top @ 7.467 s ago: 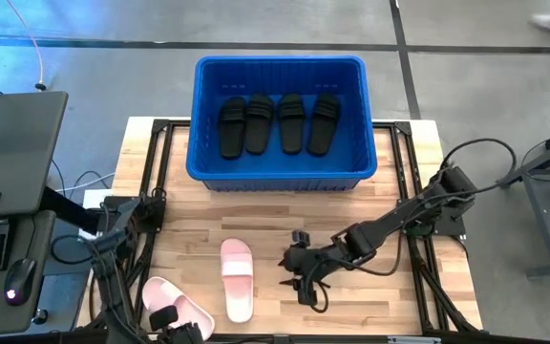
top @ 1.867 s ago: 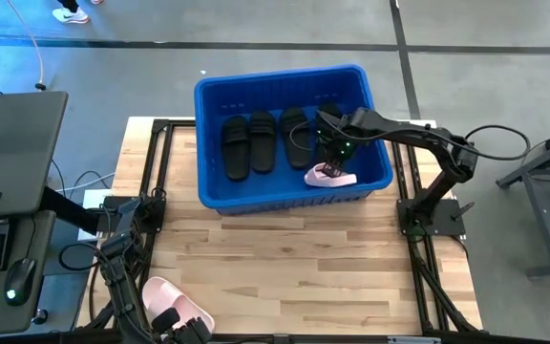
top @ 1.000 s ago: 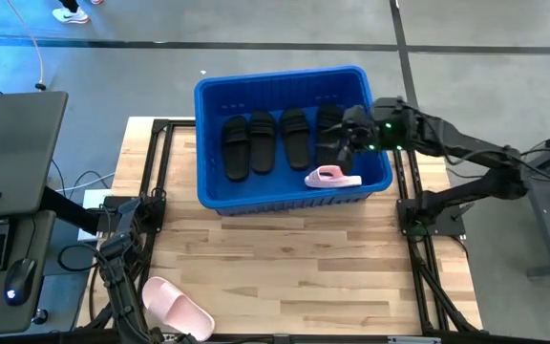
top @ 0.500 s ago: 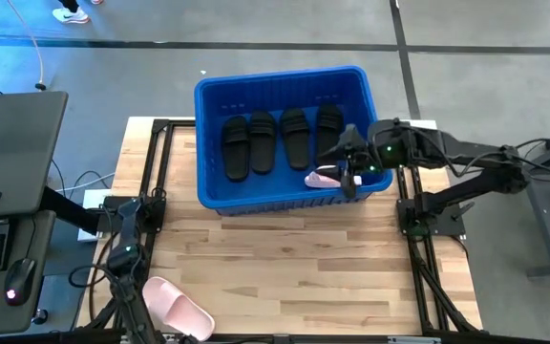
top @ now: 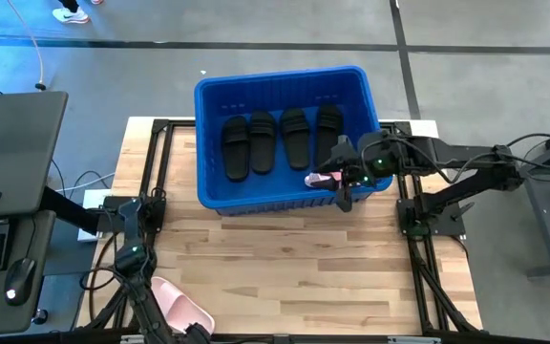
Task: Pick and place slides into bin
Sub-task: Put the pink slide into the blue bin
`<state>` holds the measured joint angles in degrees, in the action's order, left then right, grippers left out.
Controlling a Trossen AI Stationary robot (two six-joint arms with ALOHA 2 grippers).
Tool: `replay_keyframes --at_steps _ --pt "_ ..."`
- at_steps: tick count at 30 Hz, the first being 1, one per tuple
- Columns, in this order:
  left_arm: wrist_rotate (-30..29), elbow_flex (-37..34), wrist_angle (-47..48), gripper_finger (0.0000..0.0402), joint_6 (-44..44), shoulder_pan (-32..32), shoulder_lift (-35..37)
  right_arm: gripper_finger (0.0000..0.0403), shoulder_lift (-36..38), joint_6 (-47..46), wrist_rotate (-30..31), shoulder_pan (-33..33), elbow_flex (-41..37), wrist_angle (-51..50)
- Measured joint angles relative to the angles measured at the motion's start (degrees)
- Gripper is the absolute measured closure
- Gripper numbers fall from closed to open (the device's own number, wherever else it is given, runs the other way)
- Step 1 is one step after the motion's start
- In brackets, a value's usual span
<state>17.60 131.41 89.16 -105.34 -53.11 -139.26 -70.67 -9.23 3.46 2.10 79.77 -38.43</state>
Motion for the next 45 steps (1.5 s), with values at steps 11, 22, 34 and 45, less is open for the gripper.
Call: replay_keyframes --at_steps 11,22,34,45 --pt "-0.62 -1.27 0.91 0.0312 0.24 3.75 -0.31 0.0241 -0.01 -9.0 0.02 0.34 0.0 0.13" --pt "-9.5 -4.0 0.59 0.0312 10.6 6.51 -0.39 0.0249 -0.01 -10.28 -0.15 0.34 0.0 1.85" --pt "-11.24 -4.0 -6.48 0.0312 14.06 8.14 -1.18 0.0246 -0.35 -9.82 -0.46 0.34 0.0 1.62" --pt "-11.07 -4.0 -4.96 0.0312 14.08 8.12 -1.76 0.0251 -0.35 -7.84 -0.59 0.34 0.0 1.35"
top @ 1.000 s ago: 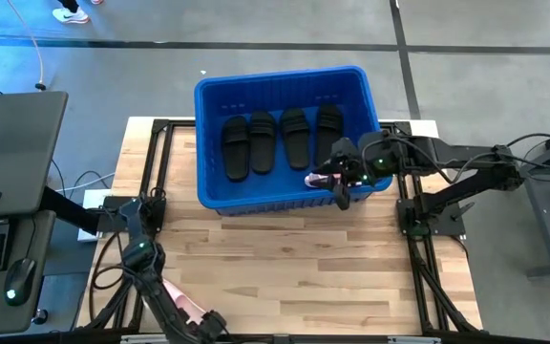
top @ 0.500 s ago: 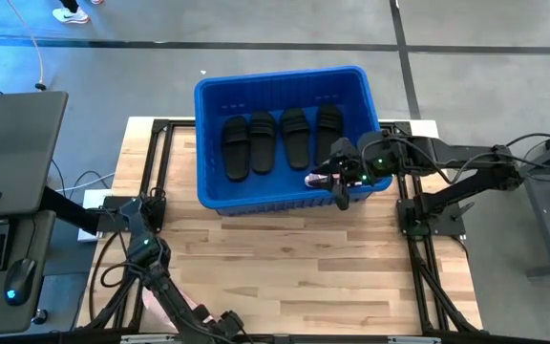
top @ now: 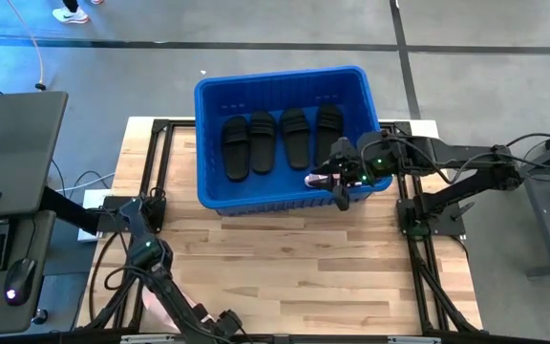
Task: Pick and place slides into bin
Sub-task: Put the pink slide into the blue bin
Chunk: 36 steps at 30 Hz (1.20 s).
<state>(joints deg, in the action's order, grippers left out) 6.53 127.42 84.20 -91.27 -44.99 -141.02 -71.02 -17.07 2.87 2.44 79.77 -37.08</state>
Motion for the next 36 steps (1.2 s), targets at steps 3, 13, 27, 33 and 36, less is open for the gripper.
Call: replay_keyframes --at_steps 3,13,27,33,36 --pt "-0.4 0.0 -2.87 0.0312 0.67 0.0 -1.16 0.0251 0.0 0.6 -0.02 0.0 0.0 0.0" --pt "1.61 0.24 -0.04 0.0312 -2.07 0.1 -2.33 0.0253 0.0 1.06 -0.09 0.0 0.0 -0.42" --pt "2.43 0.5 4.45 0.0312 -2.16 0.02 -2.33 0.0252 0.02 2.57 -0.09 0.0 0.0 -0.44" --pt "2.12 -3.46 0.74 0.0312 -2.14 0.04 -2.0 0.0251 0.02 2.55 -0.09 0.0 0.0 -0.5" --pt "2.27 -3.76 -0.28 0.0312 -2.03 0.04 -1.93 0.0252 0.02 2.55 -0.09 -0.02 0.0 -0.52"
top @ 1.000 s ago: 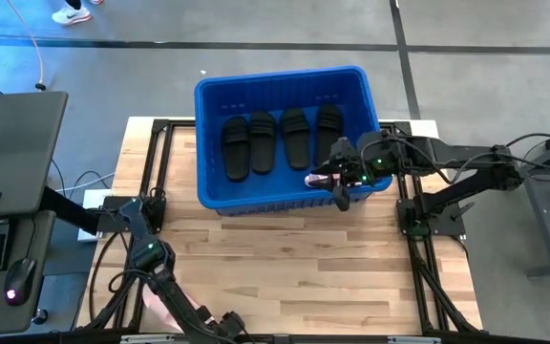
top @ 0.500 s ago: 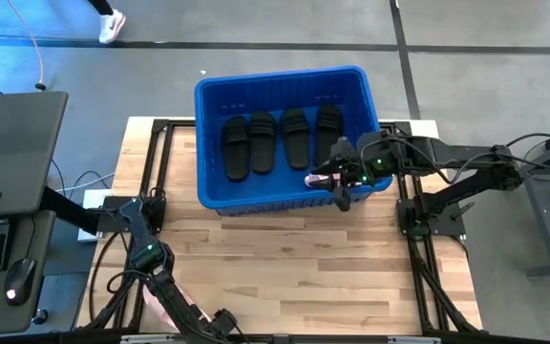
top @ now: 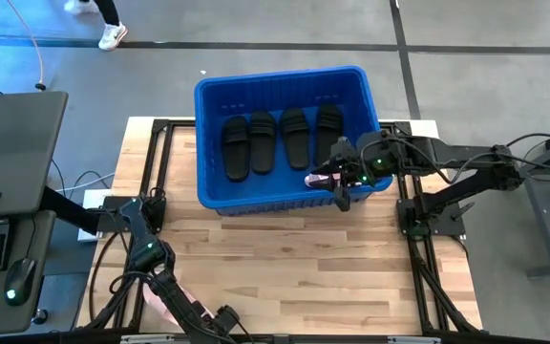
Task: Pick and place slides into bin
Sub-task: Put the pink slide into the blue bin
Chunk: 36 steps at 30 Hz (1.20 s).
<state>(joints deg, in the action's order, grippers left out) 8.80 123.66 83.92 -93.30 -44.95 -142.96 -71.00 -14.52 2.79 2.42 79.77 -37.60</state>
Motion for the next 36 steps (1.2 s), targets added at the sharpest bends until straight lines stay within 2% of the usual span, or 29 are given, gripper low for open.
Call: replay_keyframes --at_steps 8,10,15,21,26,28,36 --pt "-0.46 0.07 -0.15 0.0314 0.01 0.0 -0.09 0.0251 0.0 0.02 0.0 0.02 0.0 0.04" --pt "-1.18 0.1 -0.22 0.0326 0.03 -0.01 -0.22 0.0252 0.0 0.0 0.0 0.02 0.0 0.06" --pt "-3.08 0.15 -0.41 0.0389 2.18 0.02 -0.28 0.0253 0.0 -0.32 0.0 0.02 0.0 0.06" --pt "-3.96 1.79 0.64 0.0396 5.14 0.2 -0.22 0.0253 0.0 -0.73 0.0 0.02 0.0 0.06" --pt "-10.11 11.2 6.16 0.0398 5.26 0.45 0.44 0.0253 0.0 -0.57 0.01 0.01 0.0 0.05" --pt "-14.05 10.32 3.13 0.0398 5.41 0.44 3.08 0.0255 0.0 -0.64 0.02 0.0 0.0 0.03" --pt "-26.53 11.24 5.0 0.04 5.03 0.28 11.67 0.0257 0.0 -0.44 0.05 1.03 0.0 -1.67"
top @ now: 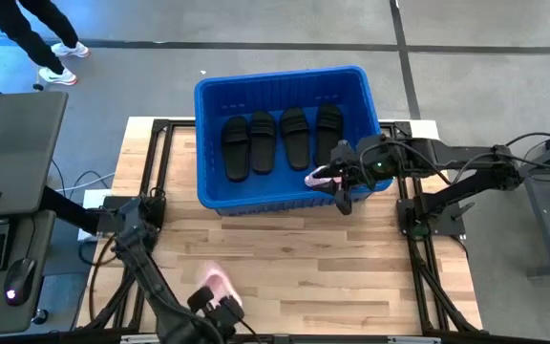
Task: Pick and place slides into bin
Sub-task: Put the pink slide into the blue bin
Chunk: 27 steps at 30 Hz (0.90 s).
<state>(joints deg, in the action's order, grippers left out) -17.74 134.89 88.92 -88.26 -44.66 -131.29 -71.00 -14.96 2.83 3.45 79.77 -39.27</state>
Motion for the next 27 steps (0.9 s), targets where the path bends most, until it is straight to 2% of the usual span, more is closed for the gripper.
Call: replay_keyframes --at_steps 5,11,16,19,21,27 --pt "-12.69 0.05 -3.19 0.0401 5.52 0.13 5.67 0.0257 0.02 0.87 0.21 0.94 0.0 -2.01" --pt "-29.17 0.0 -12.39 0.0401 23.79 1.89 12.64 0.0258 0.02 3.83 0.79 2.15 -0.01 -2.92" --pt "-38.16 0.08 -14.23 0.0401 38.99 6.38 17.75 0.0258 0.31 3.23 6.68 3.72 -0.01 -3.53" --pt "-39.47 0.14 -14.78 0.0401 46.61 10.93 20.29 0.0263 0.96 3.19 12.83 5.18 -0.02 -6.68" --pt "-38.99 0.11 -14.0 0.0401 50.29 14.94 21.46 0.0267 1.65 2.34 14.13 6.03 0.0 -8.68" --pt "-28.8 0.07 -8.41 0.0401 56.1 29.56 21.78 0.0278 2.97 -8.8 7.92 9.76 0.0 -20.32"
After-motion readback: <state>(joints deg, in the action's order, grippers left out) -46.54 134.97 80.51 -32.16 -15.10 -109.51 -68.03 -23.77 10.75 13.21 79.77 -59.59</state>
